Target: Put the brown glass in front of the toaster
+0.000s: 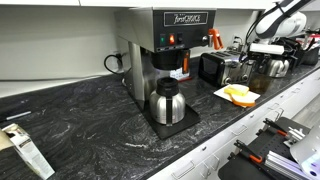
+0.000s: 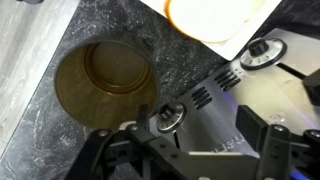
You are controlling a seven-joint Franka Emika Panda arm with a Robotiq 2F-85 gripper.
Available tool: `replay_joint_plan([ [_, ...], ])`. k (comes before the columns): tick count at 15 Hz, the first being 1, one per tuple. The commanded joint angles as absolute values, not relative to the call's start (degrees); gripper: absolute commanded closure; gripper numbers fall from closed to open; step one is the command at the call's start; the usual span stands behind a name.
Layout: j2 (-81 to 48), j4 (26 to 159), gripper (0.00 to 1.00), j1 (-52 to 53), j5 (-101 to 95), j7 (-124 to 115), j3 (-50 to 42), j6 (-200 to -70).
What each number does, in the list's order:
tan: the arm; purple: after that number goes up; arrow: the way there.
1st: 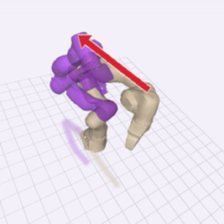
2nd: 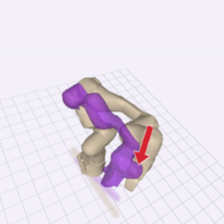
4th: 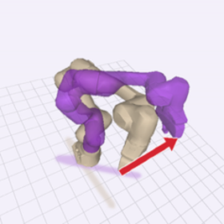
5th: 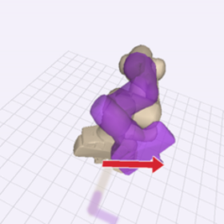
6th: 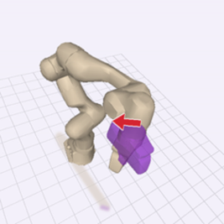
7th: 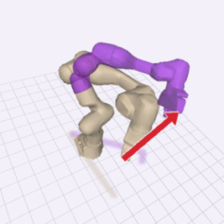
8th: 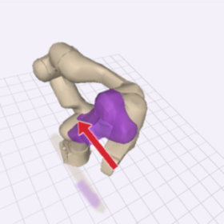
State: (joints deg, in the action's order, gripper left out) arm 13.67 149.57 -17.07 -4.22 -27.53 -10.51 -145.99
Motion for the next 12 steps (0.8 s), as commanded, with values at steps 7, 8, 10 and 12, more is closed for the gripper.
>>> replay_joint_plan([
  [7, 32.57, 151.17, 0.00, -17.50, 2.52, -17.10, -10.24, -125.12],
  [8, 35.56, 151.64, 0.00, -17.48, 3.34, -15.80, -10.56, -121.56],
  [10, 38.61, 152.89, 0.00, -17.50, 3.73, -15.01, -10.83, -120.10],
  [12, 38.42, 153.31, 0.00, -17.38, 3.77, -14.89, -10.86, -120.11],
])
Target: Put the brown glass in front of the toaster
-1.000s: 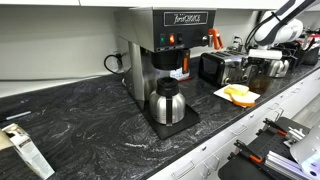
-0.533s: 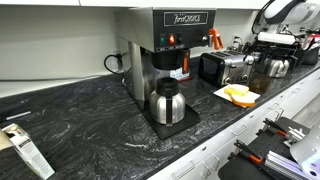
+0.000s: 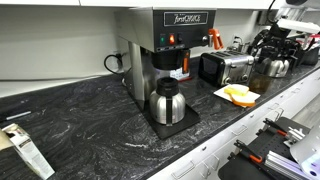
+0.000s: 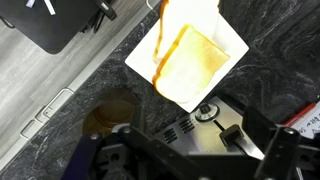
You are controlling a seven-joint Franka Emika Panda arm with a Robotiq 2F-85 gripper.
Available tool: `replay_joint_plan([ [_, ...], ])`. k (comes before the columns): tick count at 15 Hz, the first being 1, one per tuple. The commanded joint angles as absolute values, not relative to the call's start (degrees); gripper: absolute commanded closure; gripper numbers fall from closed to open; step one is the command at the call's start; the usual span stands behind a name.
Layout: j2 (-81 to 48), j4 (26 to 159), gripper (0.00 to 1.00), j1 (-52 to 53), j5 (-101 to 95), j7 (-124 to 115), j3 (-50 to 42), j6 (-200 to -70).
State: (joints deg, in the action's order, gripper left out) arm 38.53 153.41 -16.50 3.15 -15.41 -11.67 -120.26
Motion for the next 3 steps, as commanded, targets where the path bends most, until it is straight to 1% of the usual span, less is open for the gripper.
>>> replay_joint_plan([
  [1, 38.17, 153.31, 0.00, -17.29, 3.78, -14.89, -10.85, -120.14],
  [3, 38.09, 153.31, 0.00, -17.27, 3.78, -14.89, -10.86, -120.14],
])
